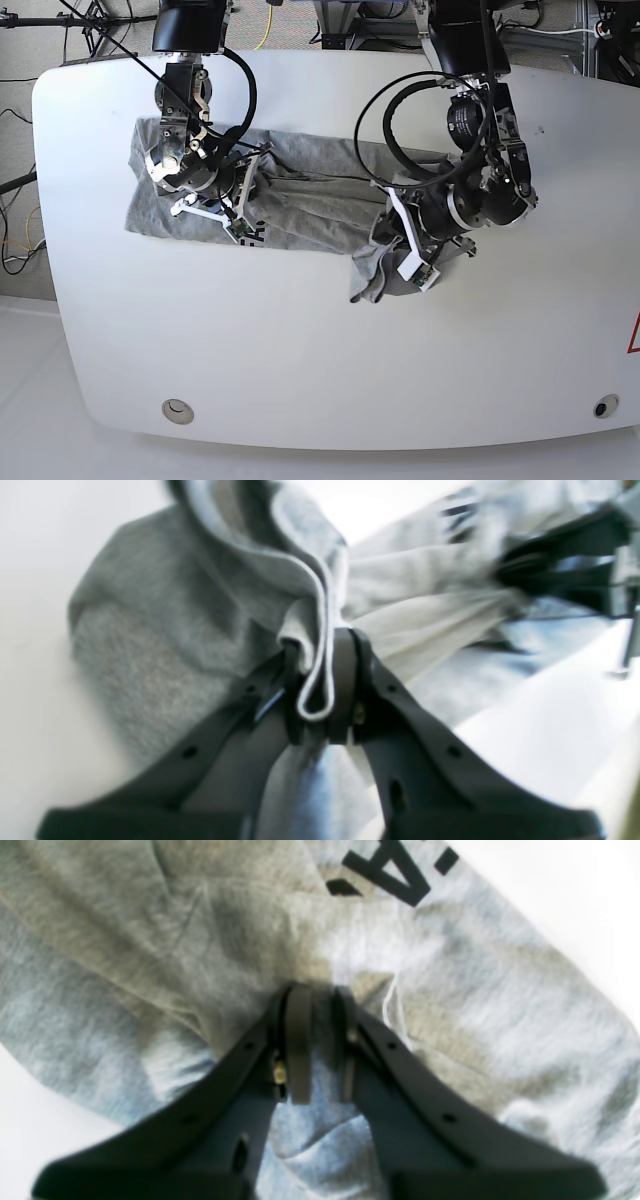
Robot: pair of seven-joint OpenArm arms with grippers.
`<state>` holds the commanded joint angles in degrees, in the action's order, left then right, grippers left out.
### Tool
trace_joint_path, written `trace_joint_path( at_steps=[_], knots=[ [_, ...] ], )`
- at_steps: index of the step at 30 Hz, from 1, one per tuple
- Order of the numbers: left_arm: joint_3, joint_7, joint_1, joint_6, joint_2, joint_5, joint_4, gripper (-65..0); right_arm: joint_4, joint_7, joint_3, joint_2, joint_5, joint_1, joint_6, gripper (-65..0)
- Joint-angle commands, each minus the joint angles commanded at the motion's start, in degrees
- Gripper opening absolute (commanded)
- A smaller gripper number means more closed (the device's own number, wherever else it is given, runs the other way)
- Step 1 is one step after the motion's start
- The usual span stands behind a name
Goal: Fold the T-shirt properly
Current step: 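Fold the held strip end with the left gripper toward the right gripper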
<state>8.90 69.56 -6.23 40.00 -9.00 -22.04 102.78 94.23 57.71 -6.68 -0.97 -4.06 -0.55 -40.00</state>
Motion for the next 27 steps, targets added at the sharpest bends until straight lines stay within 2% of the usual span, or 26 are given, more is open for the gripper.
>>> trace_joint_path(
  at_steps=[18,24,27],
  knots=[
    [-4.9,-1.3,0.1,0.0,0.0,-6.2,-1.4,-61.8,-0.2,-0.7,0.4,0.0,-0.2,0.3,0.0,-57.3],
    [-5.0,-4.4,0.4,0.0,1.7,-6.3,-3.8,-60.8,-0.1,-0.7,0.3,0.0,-0.2,0.2,0.0,-57.3],
    [-4.6,-8.0,1.1,0.0,2.2,-4.6,-5.2,-61.1,-0.2,-0.6,0.0,-0.1,-0.6,0.4,0.0,-57.5]
  ],
)
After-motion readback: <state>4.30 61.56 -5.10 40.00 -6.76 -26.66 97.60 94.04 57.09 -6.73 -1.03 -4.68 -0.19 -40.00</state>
